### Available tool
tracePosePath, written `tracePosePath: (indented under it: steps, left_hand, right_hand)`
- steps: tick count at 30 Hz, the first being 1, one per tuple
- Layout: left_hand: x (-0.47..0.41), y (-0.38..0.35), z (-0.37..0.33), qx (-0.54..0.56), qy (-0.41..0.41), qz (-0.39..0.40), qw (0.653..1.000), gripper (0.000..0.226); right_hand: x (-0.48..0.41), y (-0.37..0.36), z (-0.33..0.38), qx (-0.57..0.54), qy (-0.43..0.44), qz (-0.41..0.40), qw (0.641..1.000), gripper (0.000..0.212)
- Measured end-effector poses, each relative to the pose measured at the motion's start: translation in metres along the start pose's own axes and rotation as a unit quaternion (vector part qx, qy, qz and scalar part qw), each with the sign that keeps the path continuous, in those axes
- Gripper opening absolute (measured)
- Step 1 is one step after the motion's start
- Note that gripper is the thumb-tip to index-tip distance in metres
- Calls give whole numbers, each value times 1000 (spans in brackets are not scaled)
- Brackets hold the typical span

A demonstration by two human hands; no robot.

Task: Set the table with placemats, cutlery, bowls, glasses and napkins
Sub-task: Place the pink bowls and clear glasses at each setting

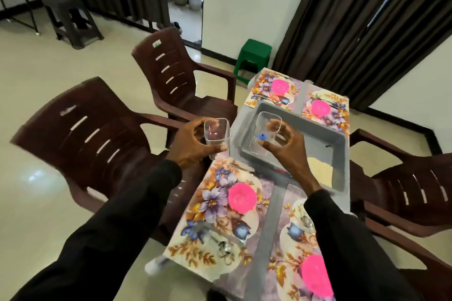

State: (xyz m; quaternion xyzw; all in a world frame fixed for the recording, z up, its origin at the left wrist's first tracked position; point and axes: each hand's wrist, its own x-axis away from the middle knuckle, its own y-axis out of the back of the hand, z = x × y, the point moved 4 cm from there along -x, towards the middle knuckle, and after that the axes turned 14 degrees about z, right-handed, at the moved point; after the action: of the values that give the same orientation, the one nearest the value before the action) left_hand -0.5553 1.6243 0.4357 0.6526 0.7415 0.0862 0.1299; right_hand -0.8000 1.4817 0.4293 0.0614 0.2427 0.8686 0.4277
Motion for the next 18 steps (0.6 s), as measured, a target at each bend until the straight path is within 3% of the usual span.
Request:
tracePosePath:
  steps: [7, 18]
  left_hand:
    - [156, 105, 6, -12, 21, -46, 999, 70]
    - [348, 260, 51, -50, 110, -177, 977, 63]
  right_hand:
    - [53, -130, 96, 3, 30, 70, 997, 57]
    - [55, -354, 187, -64, 29, 201, 977, 60]
